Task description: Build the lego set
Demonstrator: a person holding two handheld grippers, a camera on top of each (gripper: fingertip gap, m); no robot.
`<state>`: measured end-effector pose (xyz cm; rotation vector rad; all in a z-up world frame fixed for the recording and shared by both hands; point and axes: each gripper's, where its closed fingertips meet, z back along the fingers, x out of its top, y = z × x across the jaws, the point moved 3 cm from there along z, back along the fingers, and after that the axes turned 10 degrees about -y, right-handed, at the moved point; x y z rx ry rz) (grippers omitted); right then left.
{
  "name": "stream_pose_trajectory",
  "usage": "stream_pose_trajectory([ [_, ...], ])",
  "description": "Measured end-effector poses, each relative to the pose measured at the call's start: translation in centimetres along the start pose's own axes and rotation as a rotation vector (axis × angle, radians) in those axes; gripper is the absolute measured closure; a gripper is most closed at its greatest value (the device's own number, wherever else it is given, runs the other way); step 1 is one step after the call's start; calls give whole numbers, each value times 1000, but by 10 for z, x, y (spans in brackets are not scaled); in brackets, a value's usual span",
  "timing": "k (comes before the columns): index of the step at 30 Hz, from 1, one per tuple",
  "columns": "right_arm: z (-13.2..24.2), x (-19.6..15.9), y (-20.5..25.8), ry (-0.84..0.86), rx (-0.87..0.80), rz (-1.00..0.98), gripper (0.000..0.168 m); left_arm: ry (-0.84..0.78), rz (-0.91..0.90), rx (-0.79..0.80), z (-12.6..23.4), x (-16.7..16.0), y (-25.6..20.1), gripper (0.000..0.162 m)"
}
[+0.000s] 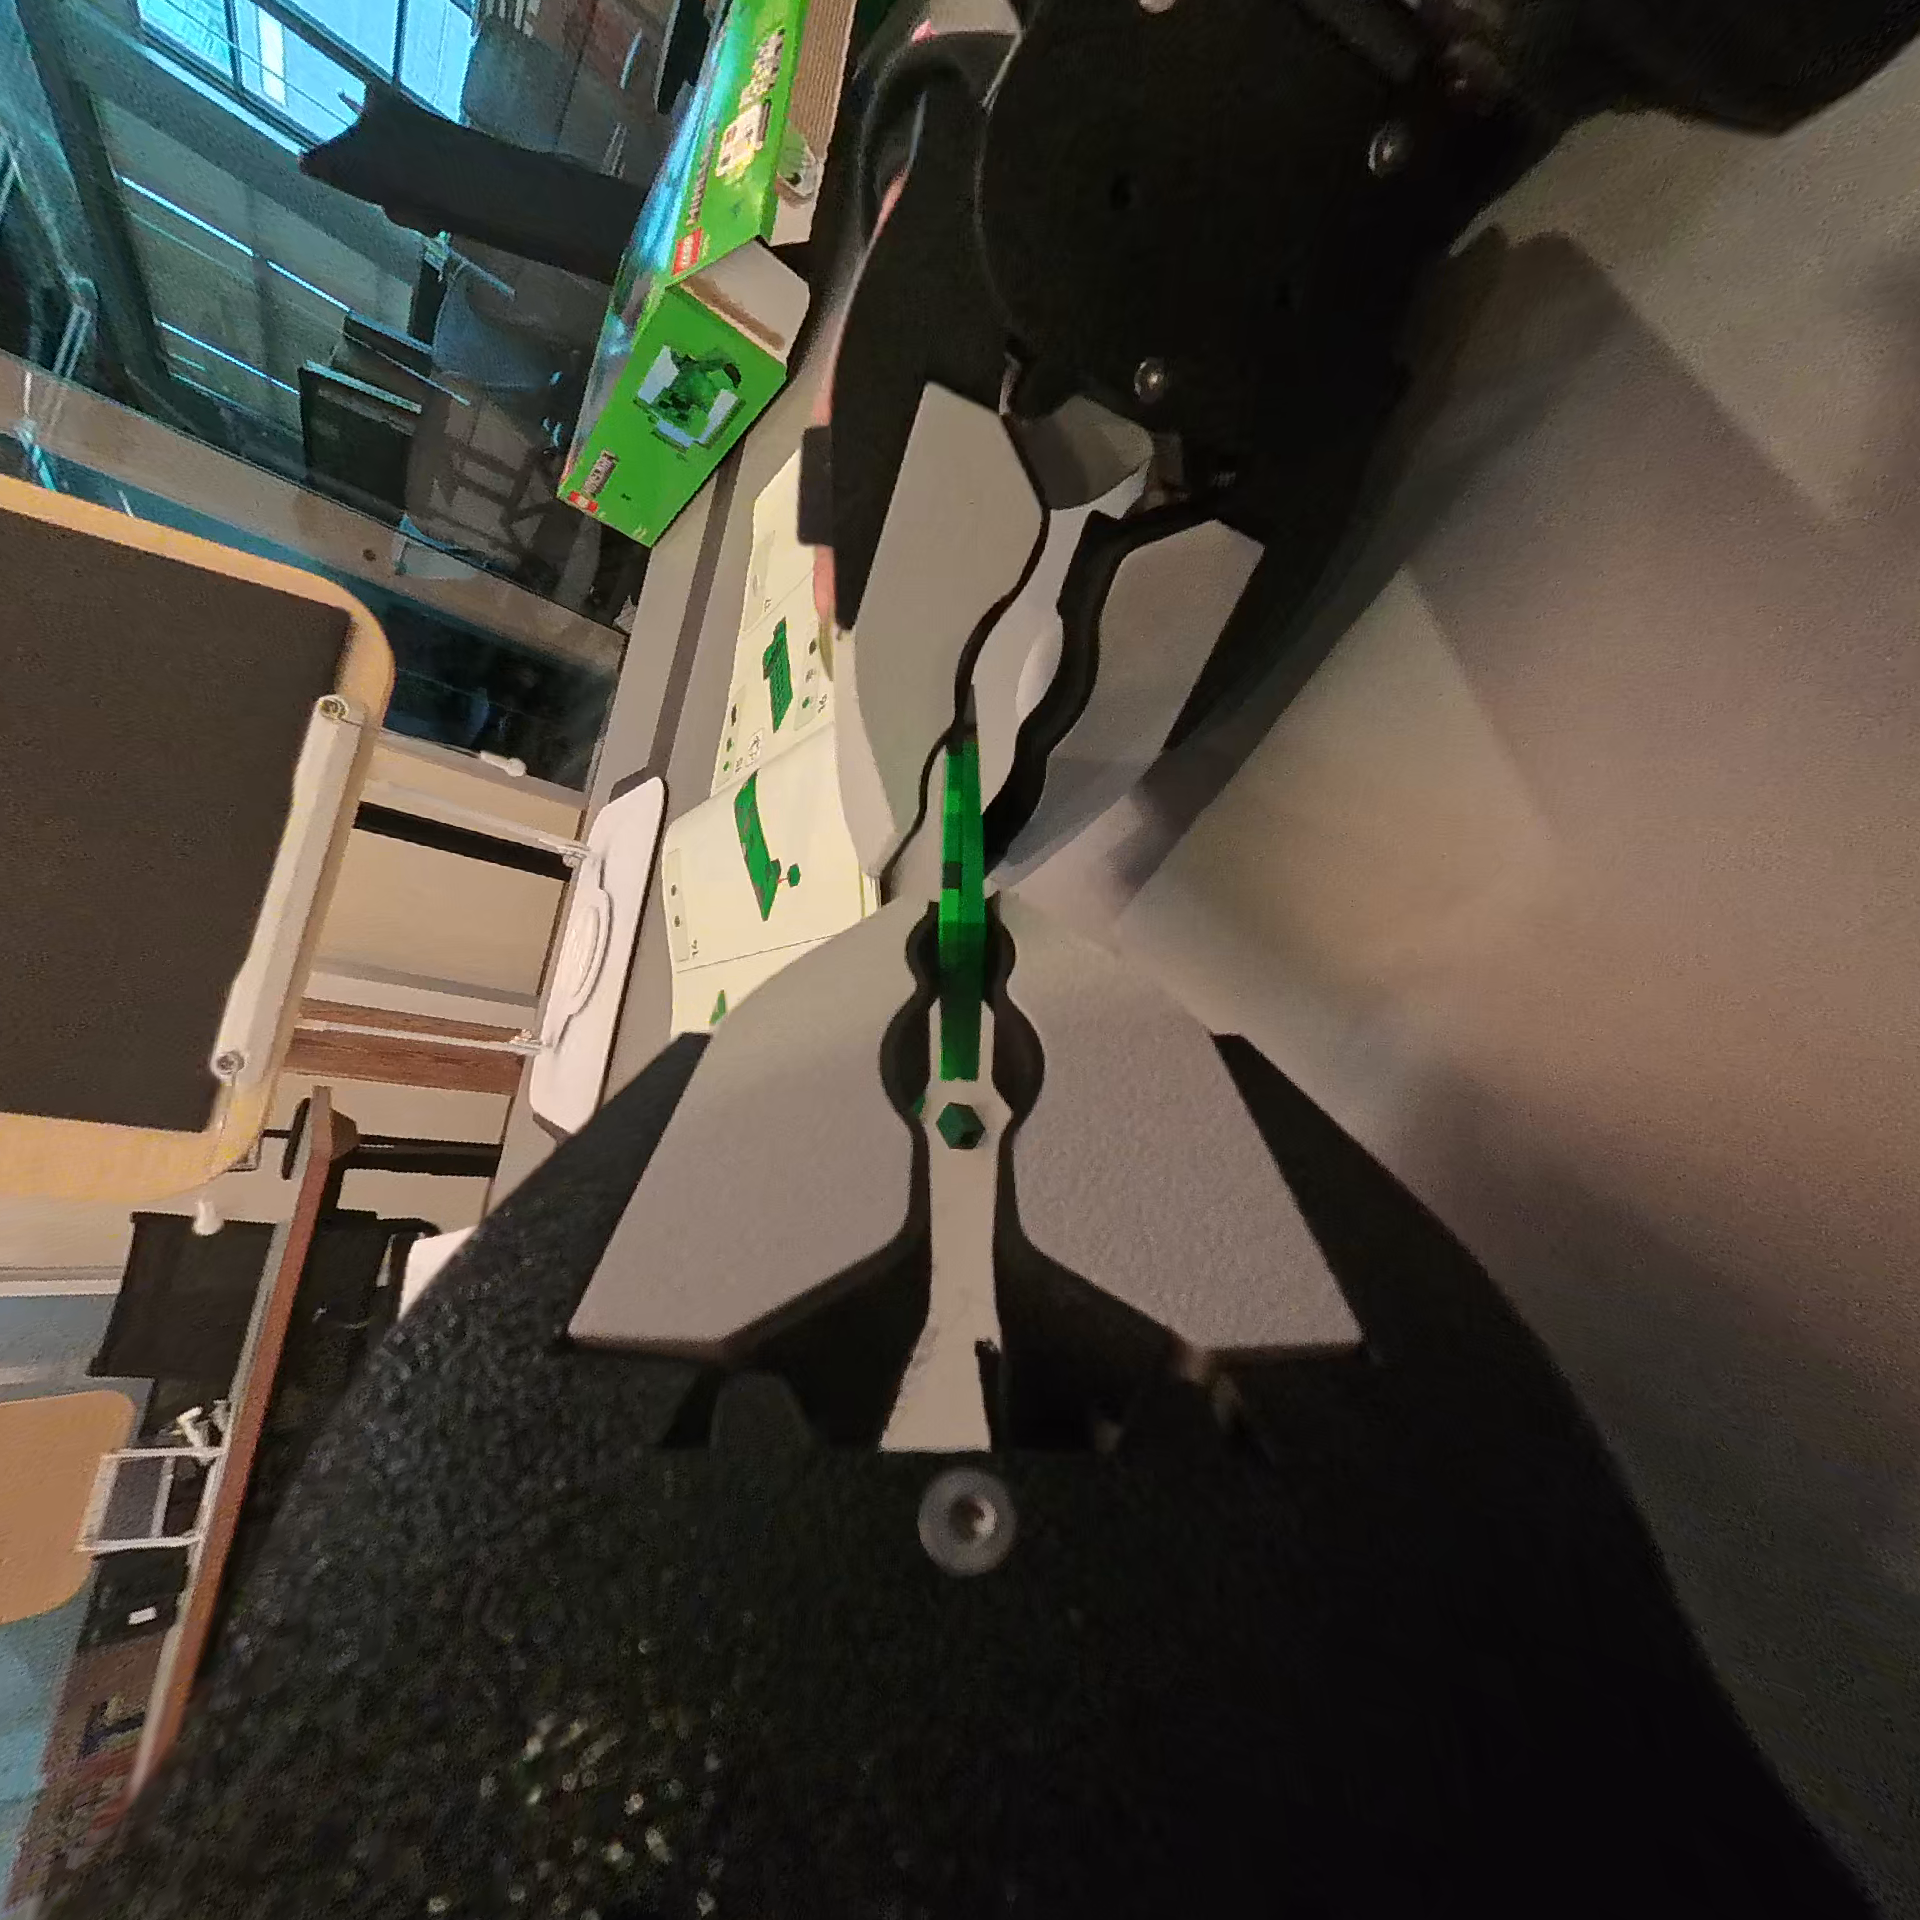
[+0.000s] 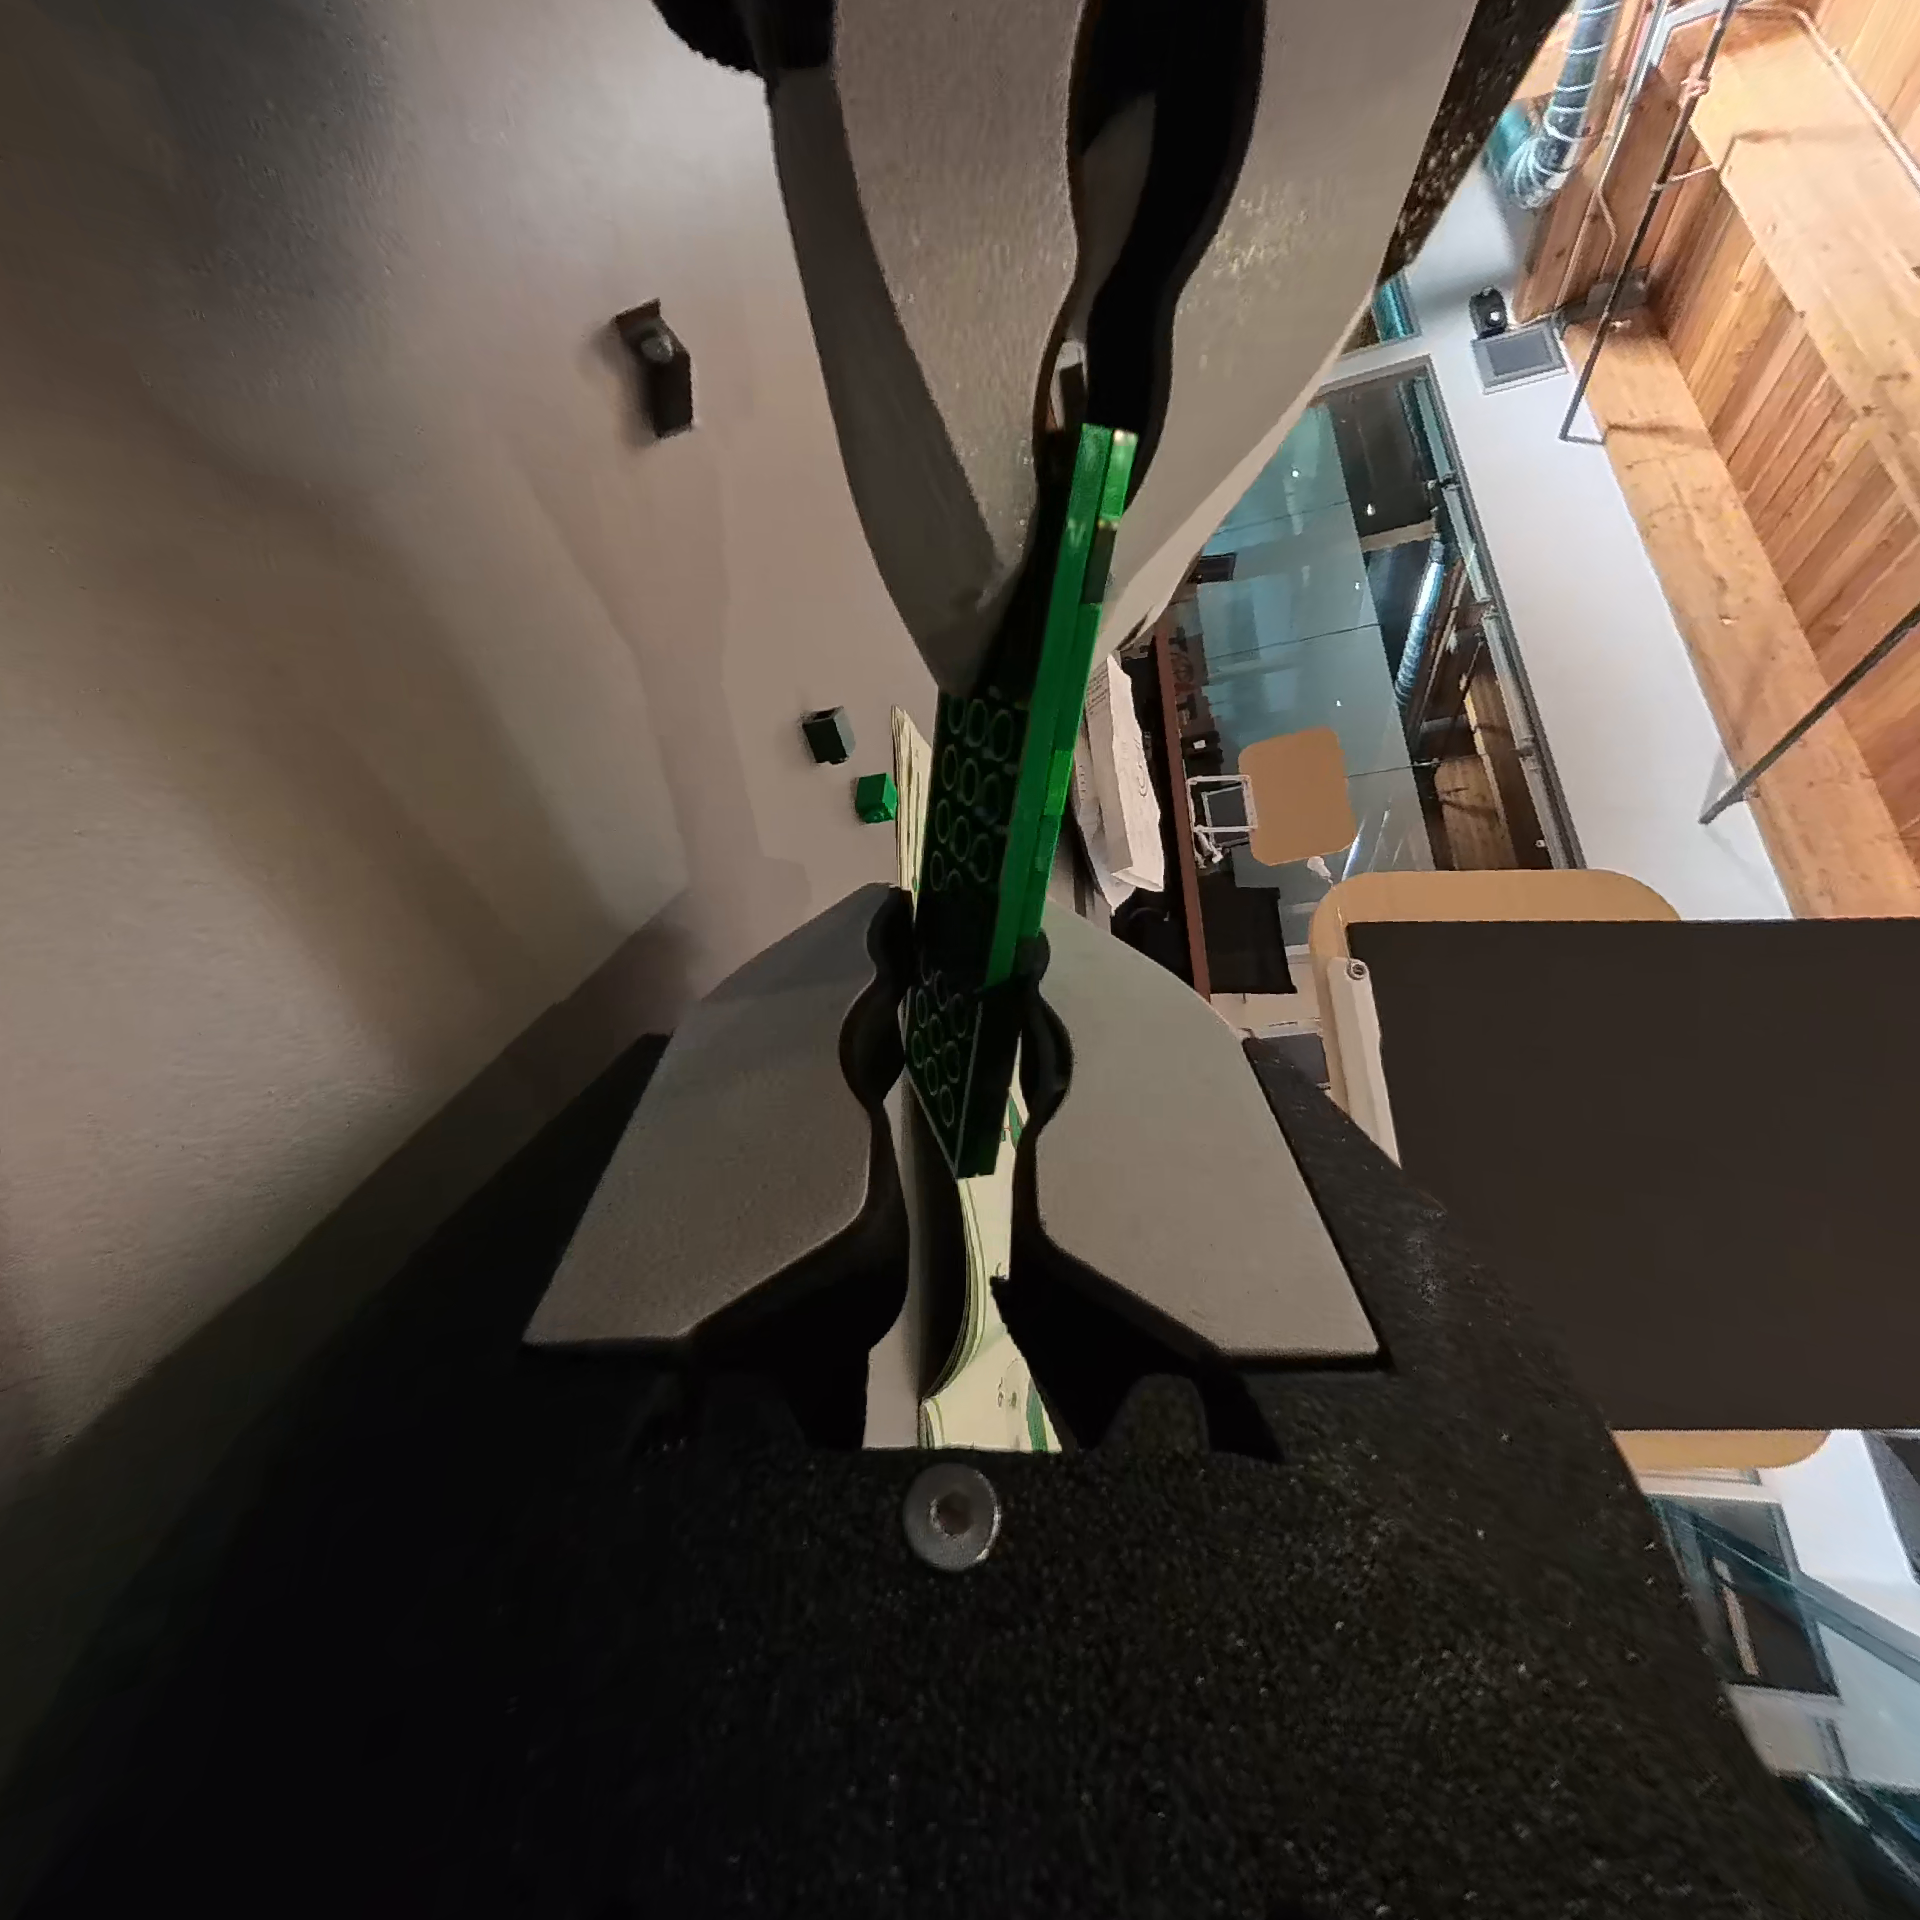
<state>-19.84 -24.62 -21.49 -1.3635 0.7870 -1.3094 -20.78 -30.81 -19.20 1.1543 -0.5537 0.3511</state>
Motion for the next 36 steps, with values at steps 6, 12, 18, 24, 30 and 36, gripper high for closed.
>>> stream_pose_trajectory([
  [6,1,-1,-2,-9,-6,-27,149,-24,90,-4,0,0,3,156],
  [12,2,0,0,-17,6,-34,148,-29,106,-11,1,-1,2,156],
  [18,5,3,-7,-56,-24,-82,137,-4,145,59,7,-12,11,156],
  [24,9,-6,-15,-45,-63,-164,135,5,263,228,29,-42,40,156],
  [30,1,-14,-10,0,-1,-353,143,-53,443,330,47,-85,63,156],
  [36,-25,-20,-11,107,42,-669,157,-140,422,356,46,-94,79,156],
])
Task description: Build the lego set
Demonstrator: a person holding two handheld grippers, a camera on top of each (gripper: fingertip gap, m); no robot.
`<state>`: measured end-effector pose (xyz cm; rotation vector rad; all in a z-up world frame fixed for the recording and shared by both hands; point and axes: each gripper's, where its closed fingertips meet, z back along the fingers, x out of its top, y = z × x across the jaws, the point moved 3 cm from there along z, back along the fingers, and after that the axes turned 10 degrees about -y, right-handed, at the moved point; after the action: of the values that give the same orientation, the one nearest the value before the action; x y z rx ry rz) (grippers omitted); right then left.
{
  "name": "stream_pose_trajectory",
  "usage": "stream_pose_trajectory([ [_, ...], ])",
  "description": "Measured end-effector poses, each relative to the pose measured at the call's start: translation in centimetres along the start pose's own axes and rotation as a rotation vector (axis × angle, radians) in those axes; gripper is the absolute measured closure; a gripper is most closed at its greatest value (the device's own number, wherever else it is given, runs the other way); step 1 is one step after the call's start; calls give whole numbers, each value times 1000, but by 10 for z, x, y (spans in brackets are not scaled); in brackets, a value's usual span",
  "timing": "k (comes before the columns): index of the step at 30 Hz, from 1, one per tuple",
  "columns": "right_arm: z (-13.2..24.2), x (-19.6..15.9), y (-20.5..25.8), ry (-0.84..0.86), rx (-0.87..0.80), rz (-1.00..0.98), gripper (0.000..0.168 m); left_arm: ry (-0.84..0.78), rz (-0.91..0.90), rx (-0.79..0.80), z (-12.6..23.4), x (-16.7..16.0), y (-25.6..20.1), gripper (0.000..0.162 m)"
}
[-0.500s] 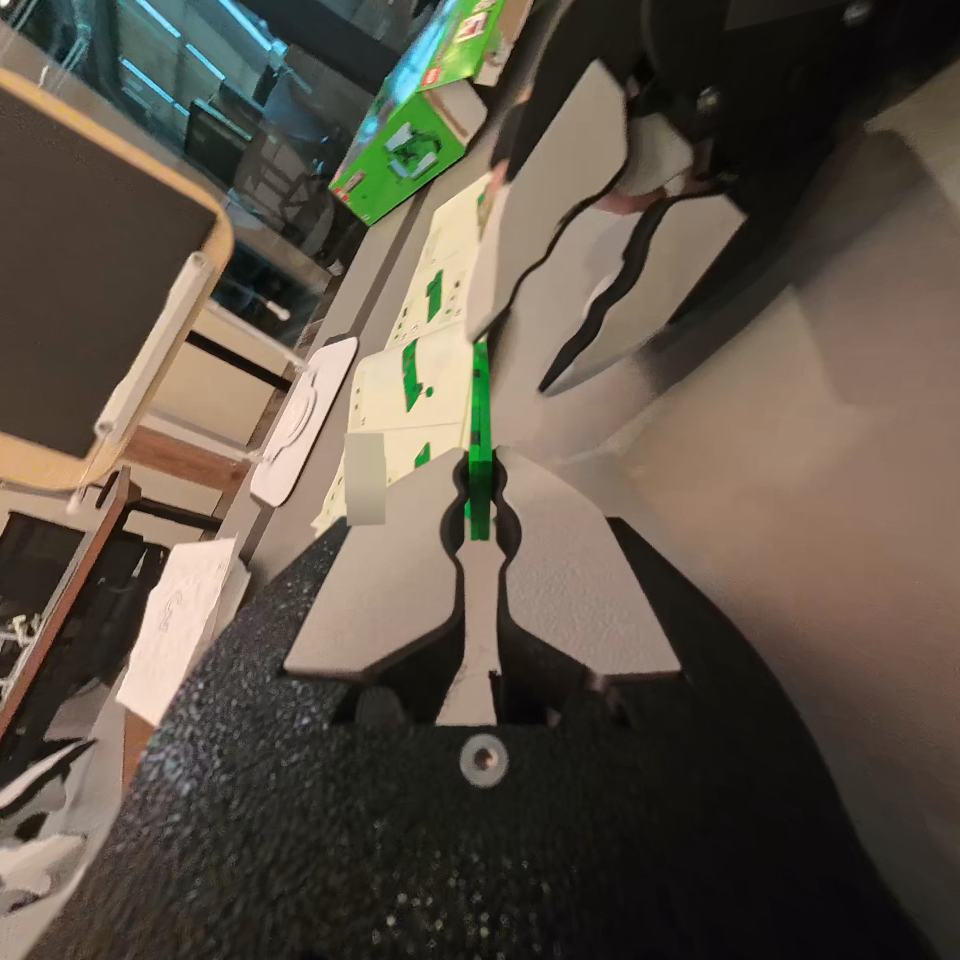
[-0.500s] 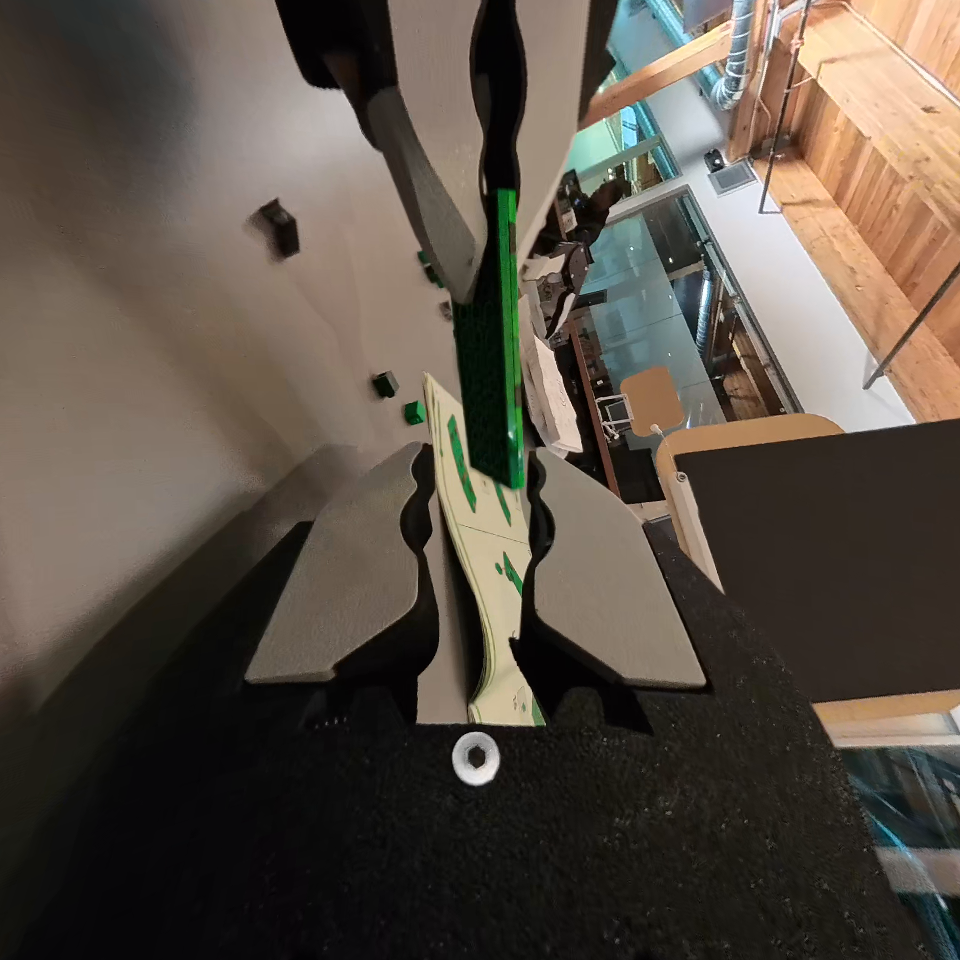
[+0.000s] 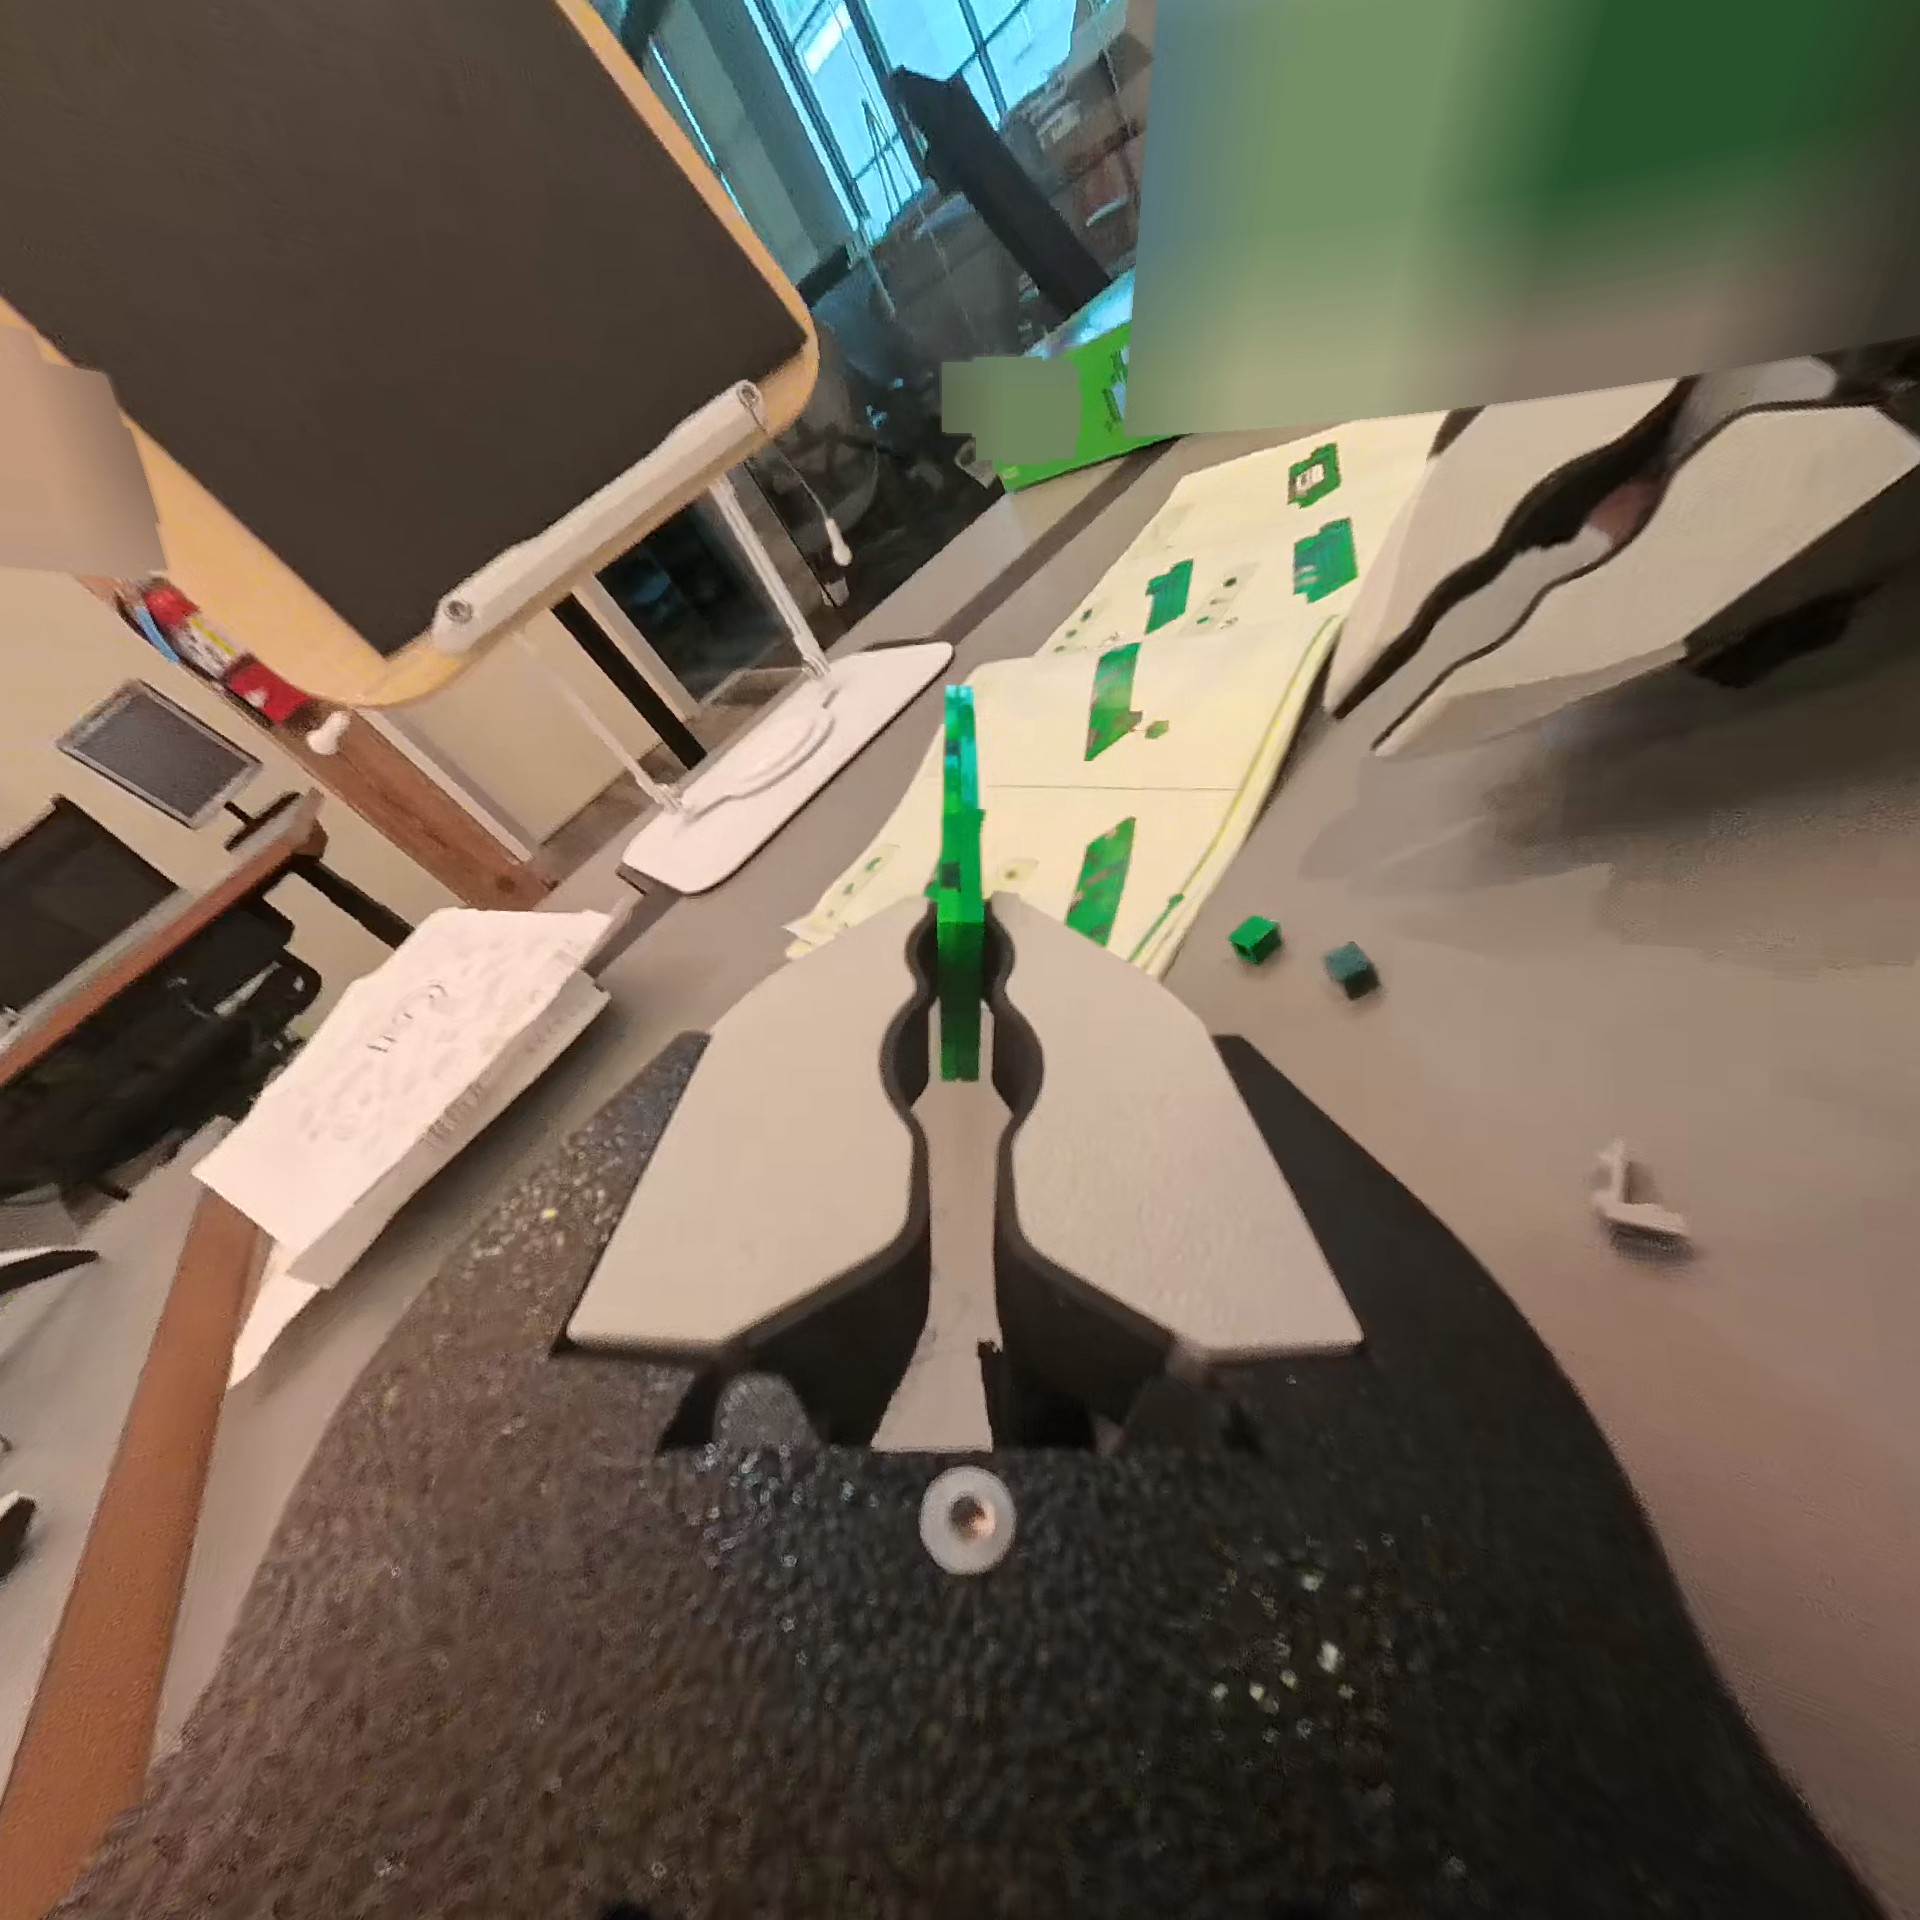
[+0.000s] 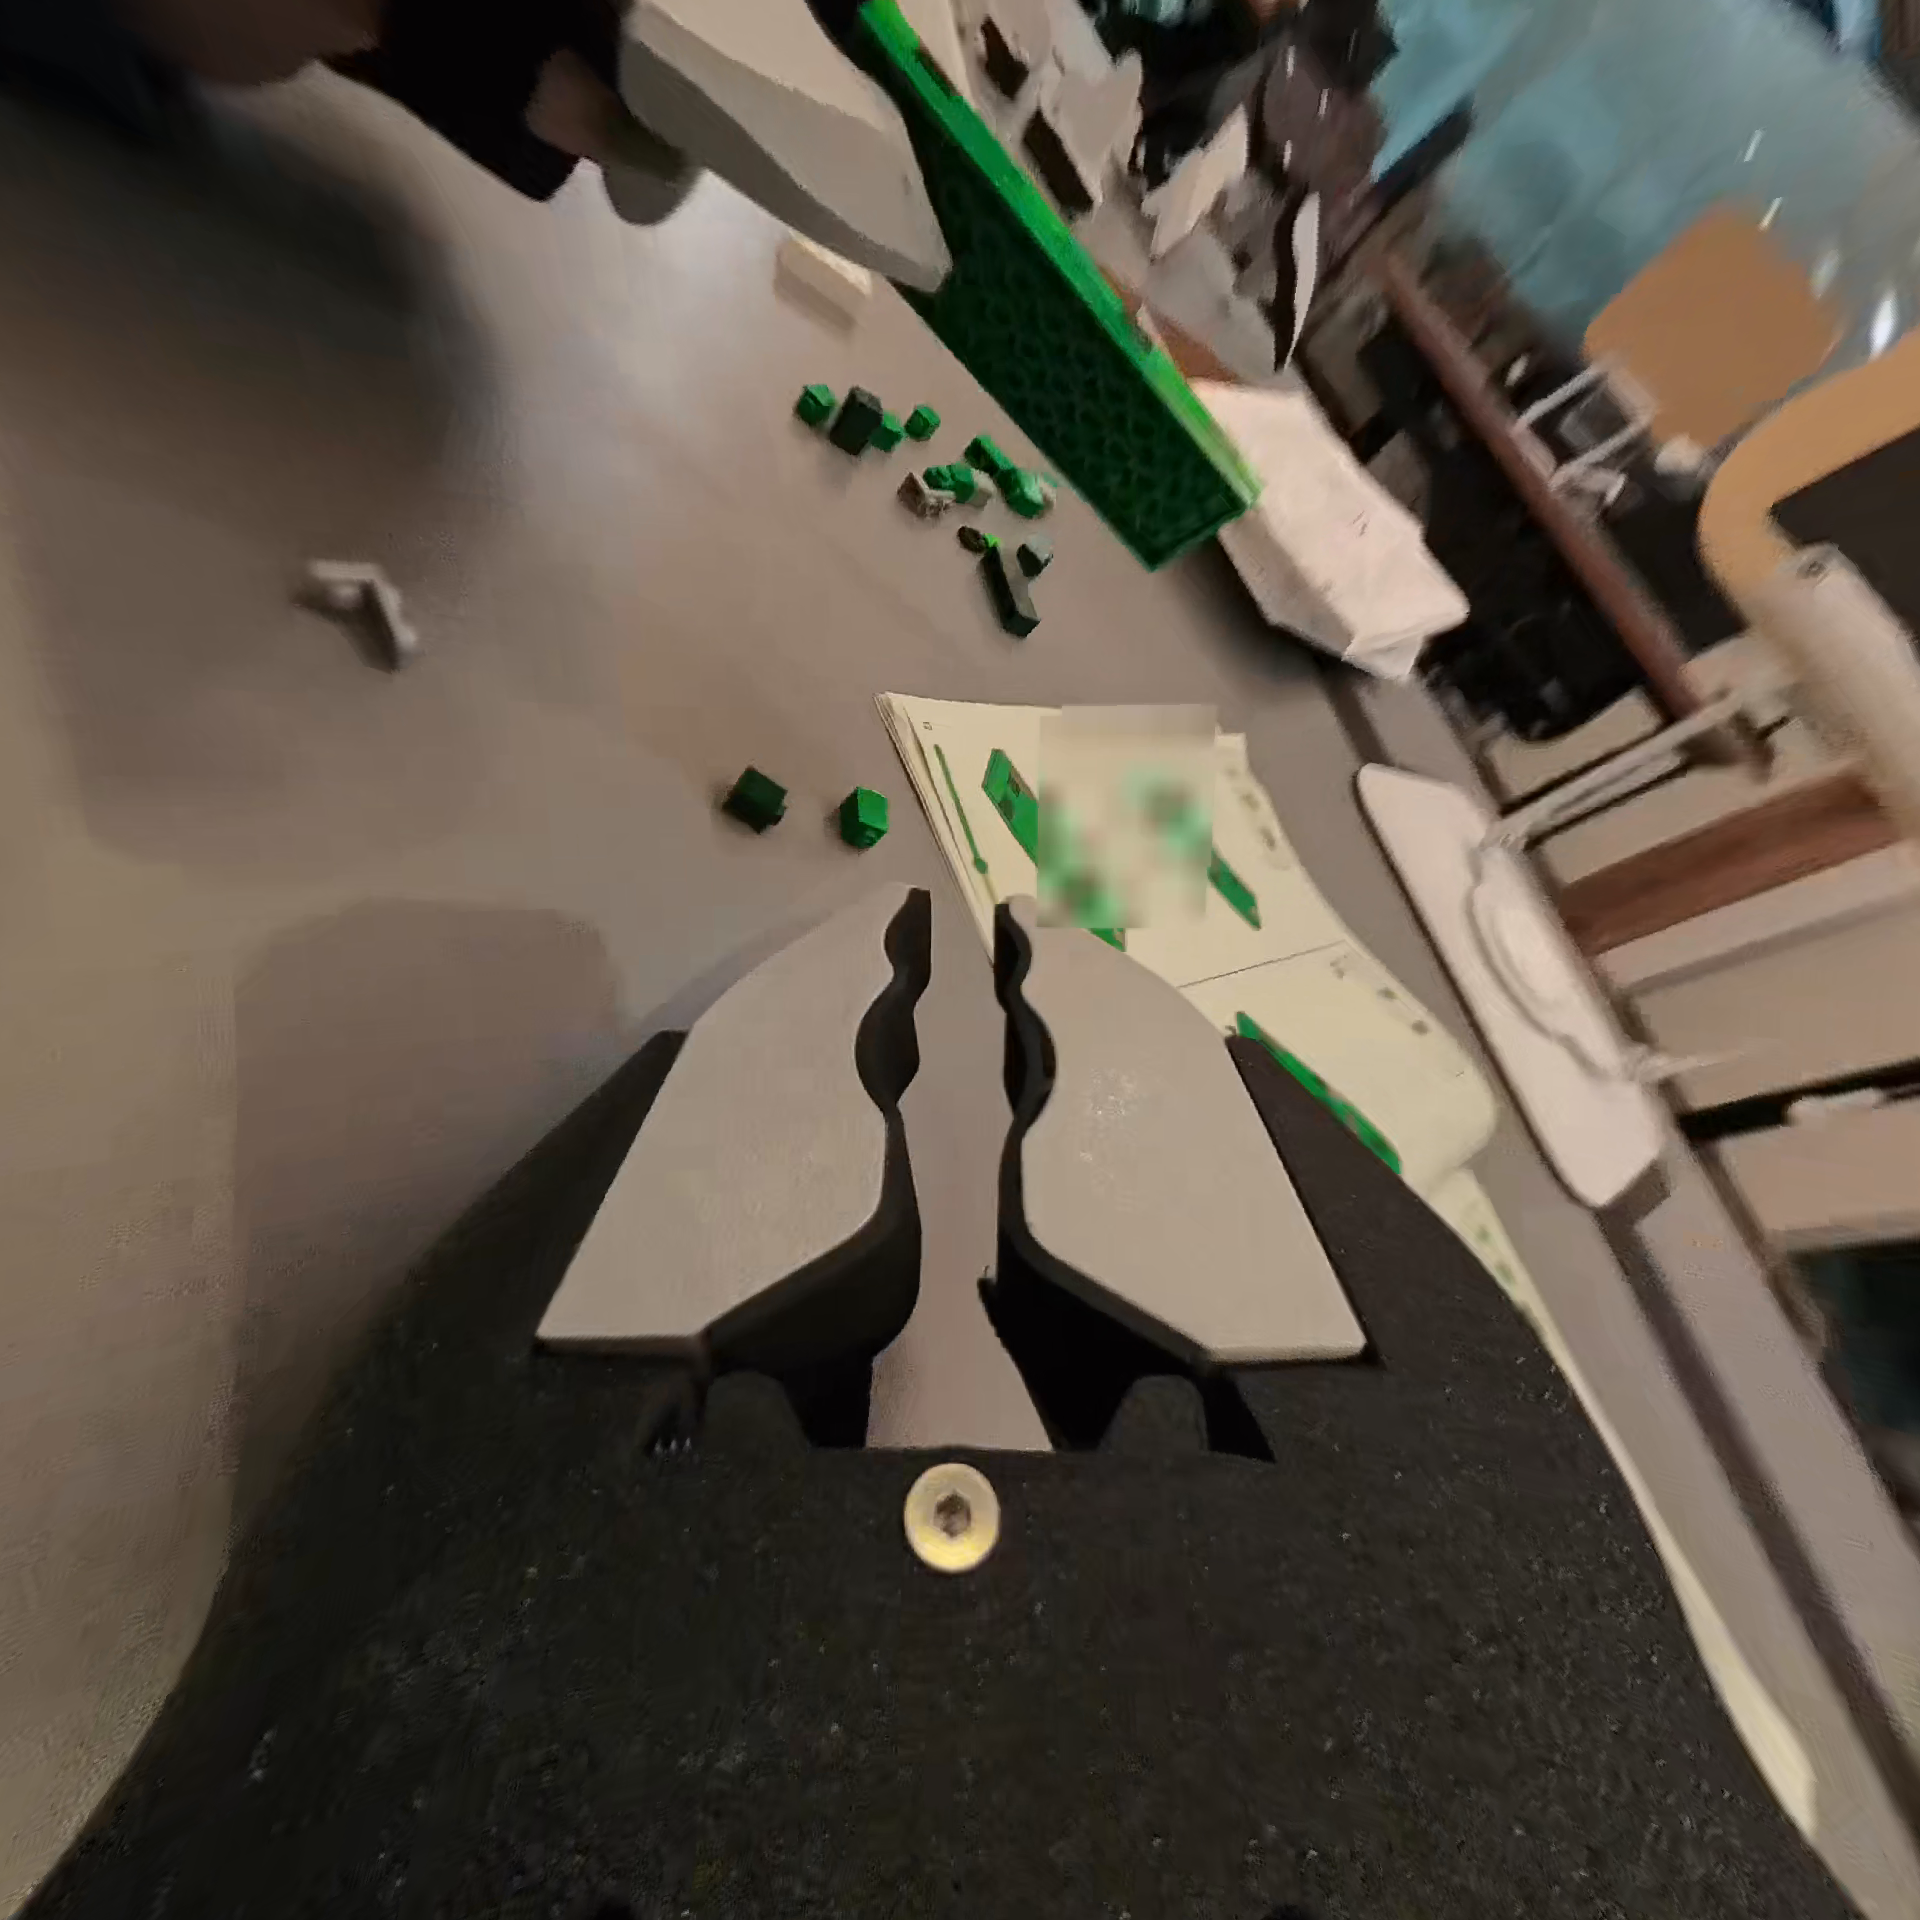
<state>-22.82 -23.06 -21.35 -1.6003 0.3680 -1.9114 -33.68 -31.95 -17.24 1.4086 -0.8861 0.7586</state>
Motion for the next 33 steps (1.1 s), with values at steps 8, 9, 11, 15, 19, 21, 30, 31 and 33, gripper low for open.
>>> stream_pose_trajectory([
  [8,-38,-4,8,150,138,-195,157,-87,92,-63,-7,-5,13,156],
  [9,-40,-4,8,157,142,-201,158,-102,142,-81,-7,-5,14,156],
  [11,-42,-4,7,159,146,-217,158,-125,219,-106,-8,-6,16,156],
  [15,-46,-4,6,167,162,-262,157,-156,332,-145,-10,-7,20,156],
  [19,-50,-3,8,168,187,-287,156,-177,337,-163,-10,-5,19,156],
  [21,-52,-3,8,172,196,-303,157,-178,325,-171,-10,-5,17,156],
  [30,-52,-2,11,173,180,-245,168,-170,302,-191,-10,-4,12,156],
  [31,-52,-1,10,165,170,-233,168,-170,300,-192,-10,-5,12,156],
  [33,-50,1,10,147,159,-218,168,-170,300,-191,-10,-5,12,156],
])
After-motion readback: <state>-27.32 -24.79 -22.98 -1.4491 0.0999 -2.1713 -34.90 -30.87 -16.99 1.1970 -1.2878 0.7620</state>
